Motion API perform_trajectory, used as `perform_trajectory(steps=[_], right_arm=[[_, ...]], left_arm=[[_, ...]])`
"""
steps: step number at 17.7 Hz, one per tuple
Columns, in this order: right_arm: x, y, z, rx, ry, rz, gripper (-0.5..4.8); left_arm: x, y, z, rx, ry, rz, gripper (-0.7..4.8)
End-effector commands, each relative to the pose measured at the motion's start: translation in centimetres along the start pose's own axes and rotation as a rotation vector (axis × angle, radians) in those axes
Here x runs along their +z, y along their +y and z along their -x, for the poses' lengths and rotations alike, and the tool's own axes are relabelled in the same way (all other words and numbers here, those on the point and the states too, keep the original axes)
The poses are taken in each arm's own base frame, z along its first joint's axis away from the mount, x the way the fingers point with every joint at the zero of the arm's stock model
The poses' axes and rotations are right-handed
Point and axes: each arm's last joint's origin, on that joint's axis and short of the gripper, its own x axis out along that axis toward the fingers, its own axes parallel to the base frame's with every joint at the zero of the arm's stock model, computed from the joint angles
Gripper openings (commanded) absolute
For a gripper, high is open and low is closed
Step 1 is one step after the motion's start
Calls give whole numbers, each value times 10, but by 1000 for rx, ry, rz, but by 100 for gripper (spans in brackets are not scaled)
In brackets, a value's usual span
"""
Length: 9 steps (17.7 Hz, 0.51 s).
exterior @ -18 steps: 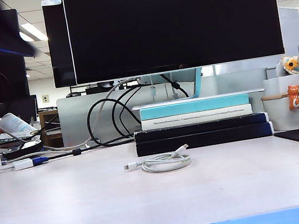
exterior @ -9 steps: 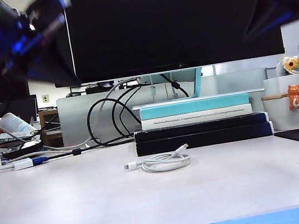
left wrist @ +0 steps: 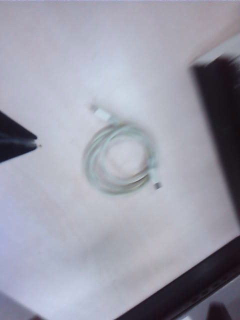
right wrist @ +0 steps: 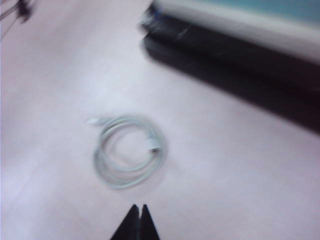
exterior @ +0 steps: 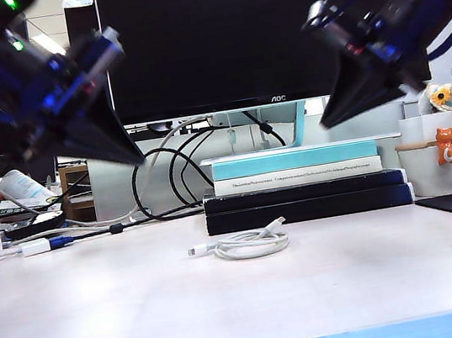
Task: Unfold the white charging cable into a straight cable.
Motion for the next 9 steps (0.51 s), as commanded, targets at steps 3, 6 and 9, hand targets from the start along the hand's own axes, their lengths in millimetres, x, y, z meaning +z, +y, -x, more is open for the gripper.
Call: perform_trajectory(steps=[3,6,9], right_arm=[[1,10,-27,70,63,101,-5],[1,11,-31,72,59,113,-5],[5,10,-29,41,51,119,-5]], left_arm=[[1,-1,-23,-75,71,41,55],[15,-10,-39,-89,111,54,401],[28,-19,-55,62,124,91,401]])
